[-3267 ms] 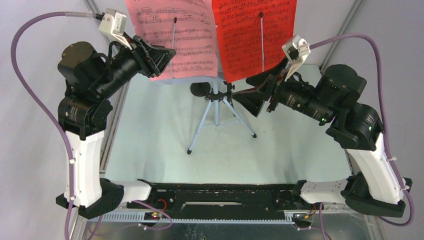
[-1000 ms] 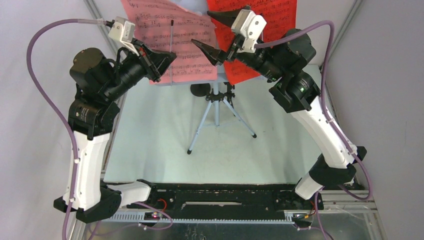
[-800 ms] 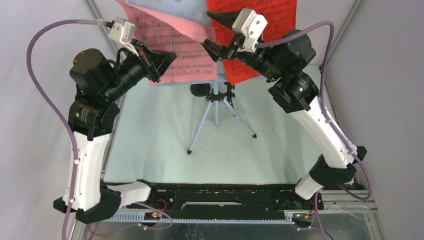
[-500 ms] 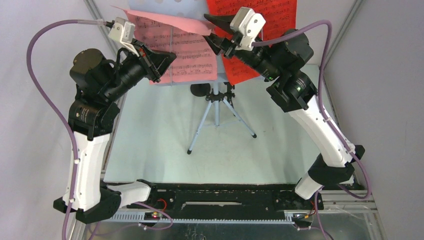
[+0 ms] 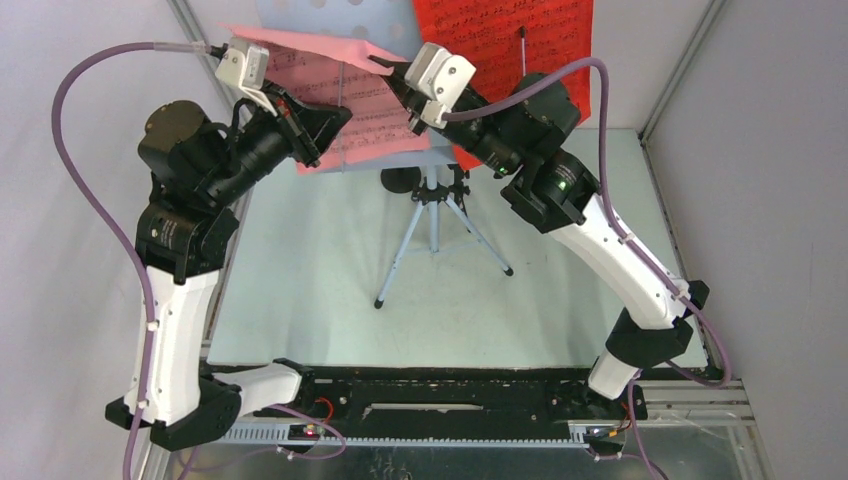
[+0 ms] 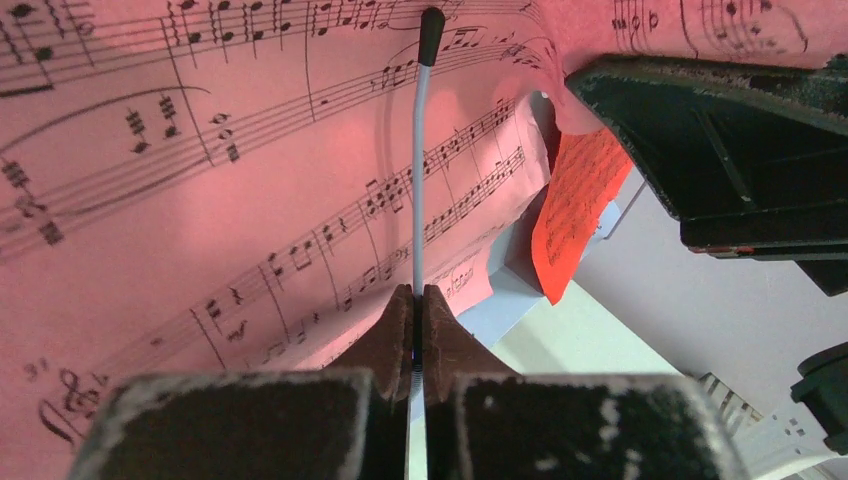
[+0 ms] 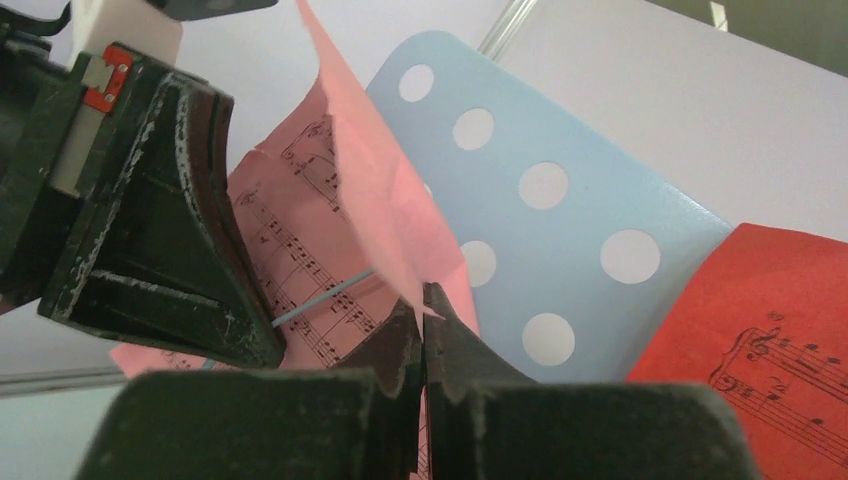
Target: Pack up the instrument practice props
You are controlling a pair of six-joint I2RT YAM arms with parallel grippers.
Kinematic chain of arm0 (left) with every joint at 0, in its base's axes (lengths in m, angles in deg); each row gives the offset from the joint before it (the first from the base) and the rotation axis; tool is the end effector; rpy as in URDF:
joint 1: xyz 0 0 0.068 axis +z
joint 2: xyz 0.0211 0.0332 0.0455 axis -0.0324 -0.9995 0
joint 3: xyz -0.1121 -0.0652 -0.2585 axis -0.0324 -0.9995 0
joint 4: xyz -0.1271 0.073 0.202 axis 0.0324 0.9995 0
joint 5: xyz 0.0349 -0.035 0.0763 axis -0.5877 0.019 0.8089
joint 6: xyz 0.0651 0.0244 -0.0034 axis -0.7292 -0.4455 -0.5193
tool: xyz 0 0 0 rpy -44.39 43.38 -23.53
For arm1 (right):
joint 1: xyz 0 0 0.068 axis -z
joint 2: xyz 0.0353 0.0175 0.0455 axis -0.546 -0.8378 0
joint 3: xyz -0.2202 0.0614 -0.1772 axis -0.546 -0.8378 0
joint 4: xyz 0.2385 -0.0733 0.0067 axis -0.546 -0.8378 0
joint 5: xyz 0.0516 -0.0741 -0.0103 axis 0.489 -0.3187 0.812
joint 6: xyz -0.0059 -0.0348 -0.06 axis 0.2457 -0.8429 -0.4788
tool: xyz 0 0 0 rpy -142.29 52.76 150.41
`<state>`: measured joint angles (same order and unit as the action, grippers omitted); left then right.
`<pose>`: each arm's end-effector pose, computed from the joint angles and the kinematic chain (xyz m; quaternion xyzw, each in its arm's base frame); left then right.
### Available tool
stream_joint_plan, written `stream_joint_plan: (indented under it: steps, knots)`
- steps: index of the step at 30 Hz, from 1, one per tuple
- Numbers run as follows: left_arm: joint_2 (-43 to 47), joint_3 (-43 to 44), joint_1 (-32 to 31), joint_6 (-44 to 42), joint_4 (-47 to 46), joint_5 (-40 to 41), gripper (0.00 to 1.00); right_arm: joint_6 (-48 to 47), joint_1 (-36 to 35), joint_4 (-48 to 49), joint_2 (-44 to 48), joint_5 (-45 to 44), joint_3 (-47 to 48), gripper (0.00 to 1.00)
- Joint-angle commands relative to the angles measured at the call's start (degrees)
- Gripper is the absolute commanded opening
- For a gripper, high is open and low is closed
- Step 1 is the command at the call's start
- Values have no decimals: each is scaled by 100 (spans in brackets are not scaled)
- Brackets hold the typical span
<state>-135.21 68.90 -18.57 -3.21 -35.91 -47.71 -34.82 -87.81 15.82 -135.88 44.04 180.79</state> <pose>0.1578 -0.0791 0.5865 0.1612 0.6542 -0.3288 0.6617 0.1867 0.2795 0.6214 -0.4322 0.3231 0.1689 0.8248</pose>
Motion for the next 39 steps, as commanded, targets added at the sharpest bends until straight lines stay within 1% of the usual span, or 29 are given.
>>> stream_joint_plan:
  steps: [1,5,9,16,22,26,32,35,39]
  knots:
    - [267,-161,47,-182,12,24,0,-176,-143,551,132,-470,-15,0]
    - [474,-361,47,-208,-131,51,0,-26,-264,857,227,-650,-29,0]
    - [629,-500,47,-250,-187,186,0,-66,-474,973,336,-907,-24,0]
    - [748,-668,44,-249,-381,237,0,-200,-794,1123,551,-1756,-101,0]
    - [763,-766,47,-235,-524,199,0,-101,-998,1310,1065,-2174,-630,0]
    - [722,-771,45,-235,-529,178,0,453,-1039,1219,1509,-2085,-978,0]
    - [691,-789,42,-244,-549,212,0,1139,-1051,1186,1852,-1765,-1313,0]
    - [681,-789,47,-252,-547,225,0,1363,-1079,1189,1949,-1730,-1316,0]
    - [664,-789,43,-265,-549,242,0,1434,-1190,1161,2082,-1802,-1367,0]
